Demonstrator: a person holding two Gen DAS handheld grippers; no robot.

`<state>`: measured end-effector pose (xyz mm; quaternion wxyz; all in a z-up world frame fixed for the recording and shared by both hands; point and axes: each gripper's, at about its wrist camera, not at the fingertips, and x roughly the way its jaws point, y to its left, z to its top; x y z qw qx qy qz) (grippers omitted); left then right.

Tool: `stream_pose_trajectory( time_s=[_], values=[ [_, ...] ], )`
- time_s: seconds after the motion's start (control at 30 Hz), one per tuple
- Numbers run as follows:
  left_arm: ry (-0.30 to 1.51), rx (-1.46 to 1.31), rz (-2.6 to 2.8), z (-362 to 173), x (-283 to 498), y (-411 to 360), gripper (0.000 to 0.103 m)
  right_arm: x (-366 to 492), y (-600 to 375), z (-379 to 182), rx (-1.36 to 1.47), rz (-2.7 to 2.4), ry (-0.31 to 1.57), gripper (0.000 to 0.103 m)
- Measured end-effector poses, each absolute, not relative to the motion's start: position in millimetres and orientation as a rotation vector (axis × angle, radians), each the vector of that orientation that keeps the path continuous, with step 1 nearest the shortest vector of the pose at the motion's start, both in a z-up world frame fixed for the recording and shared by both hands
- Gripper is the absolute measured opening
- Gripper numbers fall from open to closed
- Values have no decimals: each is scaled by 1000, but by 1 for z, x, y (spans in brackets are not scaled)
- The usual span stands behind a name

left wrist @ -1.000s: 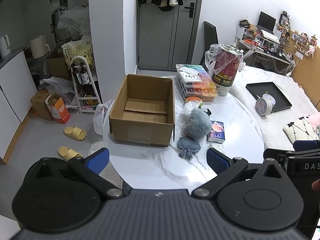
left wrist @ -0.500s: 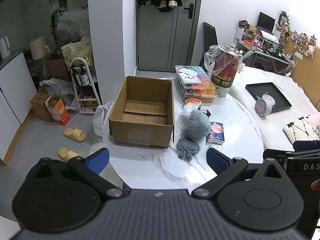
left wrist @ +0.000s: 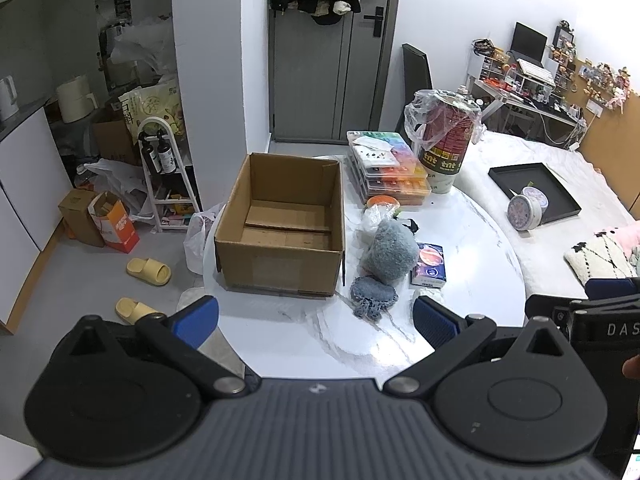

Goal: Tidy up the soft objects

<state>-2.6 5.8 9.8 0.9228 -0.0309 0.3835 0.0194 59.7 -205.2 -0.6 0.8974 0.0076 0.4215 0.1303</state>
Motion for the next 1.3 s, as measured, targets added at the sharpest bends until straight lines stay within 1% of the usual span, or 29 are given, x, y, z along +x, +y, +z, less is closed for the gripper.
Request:
stream_pose_trajectory(
  time_s=[0.53,0.6,0.77,0.8,0.87,1.07,1.13,1.3],
  values=[
    [817,-73,23,-8,14,-1,103,69,-212,-20,65,287,884,103],
    [817,-65,25,-10,18,-3,103,73,-213,-24,73,281,888,102],
    [826,-73,14,-20,32,-7,102,87,-217,-40,103,274,935,91],
    [830,-77,10,-23,34,-8,101,90,-218,-43,113,277,944,90],
    [842,-93,-5,-28,41,-9,100,95,-220,-48,130,285,964,85],
    [862,-101,-17,-44,59,-16,99,113,-225,-61,170,306,1015,77],
    [876,-108,-22,-50,65,-19,95,121,-226,-66,194,327,1043,74],
    [907,-114,-27,-67,80,-26,92,143,-227,-81,131,398,1117,73]
  ],
)
